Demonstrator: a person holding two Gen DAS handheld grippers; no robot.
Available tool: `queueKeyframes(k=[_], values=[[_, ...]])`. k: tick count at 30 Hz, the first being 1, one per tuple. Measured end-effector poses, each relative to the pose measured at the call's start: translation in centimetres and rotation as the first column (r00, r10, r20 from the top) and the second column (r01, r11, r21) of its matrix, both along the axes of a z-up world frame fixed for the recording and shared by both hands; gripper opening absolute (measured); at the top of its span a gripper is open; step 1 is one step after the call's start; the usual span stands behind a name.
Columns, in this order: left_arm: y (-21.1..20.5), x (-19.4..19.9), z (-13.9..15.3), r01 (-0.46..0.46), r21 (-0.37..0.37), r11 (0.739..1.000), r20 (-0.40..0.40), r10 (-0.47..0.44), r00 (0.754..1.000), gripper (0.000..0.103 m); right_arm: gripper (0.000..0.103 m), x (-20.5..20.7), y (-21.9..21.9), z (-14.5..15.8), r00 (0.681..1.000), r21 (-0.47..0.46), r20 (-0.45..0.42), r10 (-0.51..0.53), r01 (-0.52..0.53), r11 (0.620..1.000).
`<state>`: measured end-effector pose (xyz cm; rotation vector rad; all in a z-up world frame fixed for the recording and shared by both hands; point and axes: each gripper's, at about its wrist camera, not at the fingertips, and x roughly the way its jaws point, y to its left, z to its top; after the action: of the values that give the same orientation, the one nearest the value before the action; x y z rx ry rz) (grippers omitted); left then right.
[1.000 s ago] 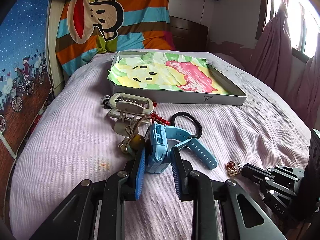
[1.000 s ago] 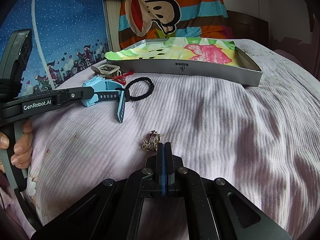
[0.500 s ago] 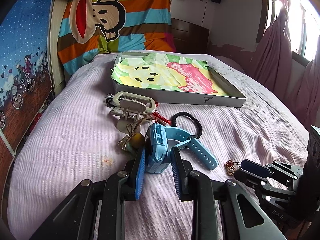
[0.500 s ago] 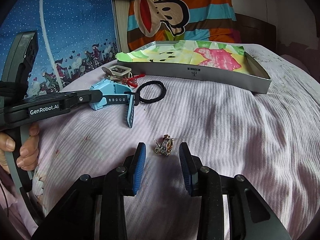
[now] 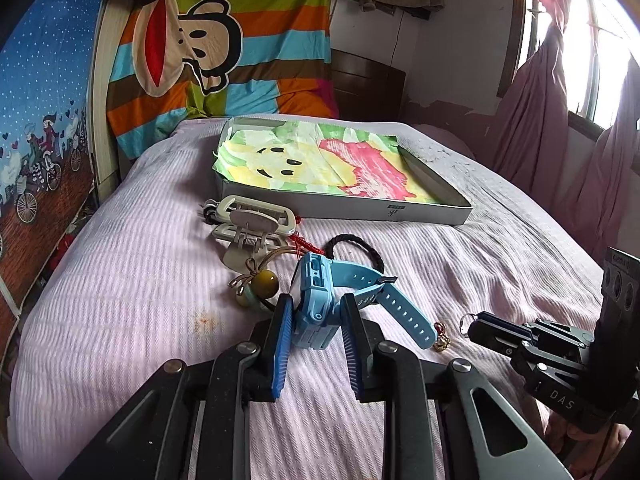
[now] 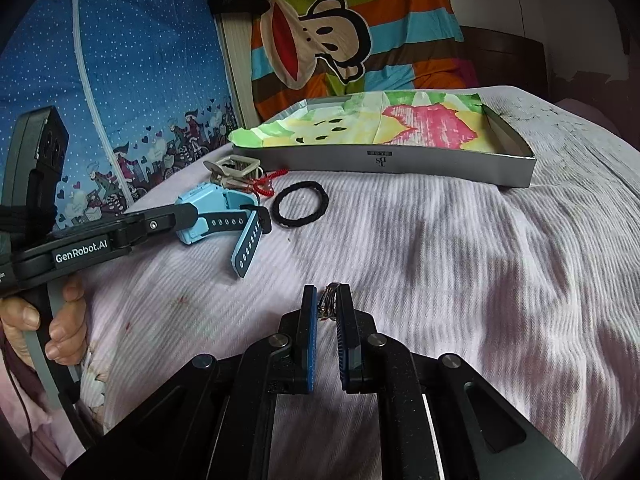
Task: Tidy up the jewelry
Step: 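Carry the ring and watch into the grey tray while both tools open there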
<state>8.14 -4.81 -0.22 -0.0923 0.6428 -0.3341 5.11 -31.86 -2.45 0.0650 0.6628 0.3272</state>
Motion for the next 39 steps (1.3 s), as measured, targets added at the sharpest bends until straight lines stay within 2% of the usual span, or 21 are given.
queueKeyframes(k=[8, 15, 19, 25, 29, 33, 36, 39], values=[[0.3, 0.9, 1.4, -0.015, -0.065, 0.998, 0.036, 0.018, 0.999, 0.021, 0.008, 0.1, -1.1, 2.3, 0.997, 0.071, 0.079, 0.015, -0.020, 0.997], [0.9, 3.0, 2.4, -0.017, -0.098, 0.995, 0.040, 0.021, 0.999, 0.020, 0.008, 3.0, -0.3, 4.5, 0.991, 0.043, 0.130, 0.038, -0.044, 0.998], [1.1, 4.3, 3.7, -0.035, -0.109, 0.993, 0.071, 0.043, 0.997, 0.020, 0.008, 4.5, 0.3, 4.9, 0.988, 0.040, 0.143, 0.051, -0.057, 0.998], [1.6, 8.7, 6.0, -0.087, -0.132, 0.987, 0.109, 0.101, 0.989, 0.020, 0.008, 8.5, 0.9, 6.5, 0.981, 0.076, 0.187, 0.049, -0.064, 0.995], [2.0, 12.1, 5.5, -0.110, -0.144, 0.983, 0.065, 0.121, 0.991, 0.020, 0.008, 12.5, 2.2, 6.1, 0.988, 0.108, 0.145, 0.054, -0.070, 0.992], [2.4, 15.2, 3.9, -0.148, -0.146, 0.978, -0.036, 0.145, 0.989, 0.021, 0.008, 15.7, 3.7, 4.2, 0.996, 0.106, 0.063, 0.060, -0.066, 0.992], [2.6, 16.1, 2.8, -0.180, -0.149, 0.972, -0.109, 0.164, 0.980, 0.021, 0.008, 17.0, 4.4, 3.0, 0.998, 0.073, 0.025, 0.054, -0.055, 0.996], [2.9, 16.4, 2.2, -0.205, -0.127, 0.970, -0.137, 0.188, 0.973, 0.021, 0.008, 17.5, 4.7, 2.3, 0.999, 0.061, 0.001, 0.047, -0.047, 0.997]])
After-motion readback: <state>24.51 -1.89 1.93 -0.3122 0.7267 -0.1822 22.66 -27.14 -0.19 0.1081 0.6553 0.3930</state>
